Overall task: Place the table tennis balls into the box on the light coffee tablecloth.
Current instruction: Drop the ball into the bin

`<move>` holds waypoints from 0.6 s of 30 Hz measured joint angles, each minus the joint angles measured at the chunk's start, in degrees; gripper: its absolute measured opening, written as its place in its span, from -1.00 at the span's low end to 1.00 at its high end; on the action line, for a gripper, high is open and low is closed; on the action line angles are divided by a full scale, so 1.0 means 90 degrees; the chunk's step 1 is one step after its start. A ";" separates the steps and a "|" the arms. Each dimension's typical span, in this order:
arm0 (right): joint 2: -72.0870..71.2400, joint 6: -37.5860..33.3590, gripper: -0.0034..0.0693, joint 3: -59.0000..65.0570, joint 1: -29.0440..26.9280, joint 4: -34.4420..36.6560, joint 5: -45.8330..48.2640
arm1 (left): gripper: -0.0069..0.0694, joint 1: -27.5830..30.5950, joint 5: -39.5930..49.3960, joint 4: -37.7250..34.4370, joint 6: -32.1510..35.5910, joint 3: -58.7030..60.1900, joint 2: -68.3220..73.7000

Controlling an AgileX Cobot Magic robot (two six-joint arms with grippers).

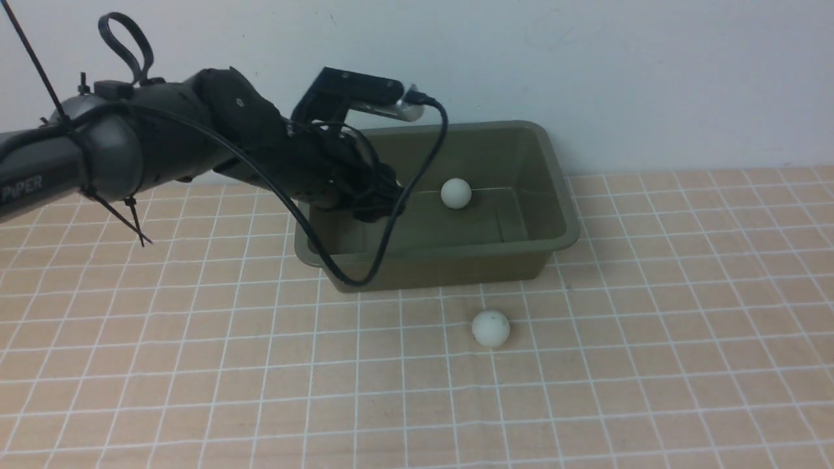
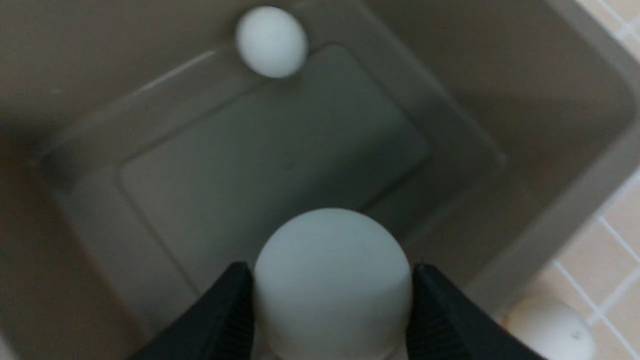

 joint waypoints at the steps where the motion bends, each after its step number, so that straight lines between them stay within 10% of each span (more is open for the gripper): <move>1: 0.0000 0.0007 -0.95 0.0000 0.0000 0.0000 0.0000 | 0.01 0.0116 0.0104 -0.0022 0.0091 -0.0156 0.0117; 10: 0.0000 0.0014 -0.95 0.0000 0.0000 0.0000 0.0006 | 0.49 0.0368 0.2318 0.0028 0.0245 -0.1532 0.0549; 18: 0.0000 0.0019 -0.95 0.0000 0.0000 0.0000 0.0013 | 0.24 0.0543 0.4538 0.1163 -0.1242 -0.2592 -0.0055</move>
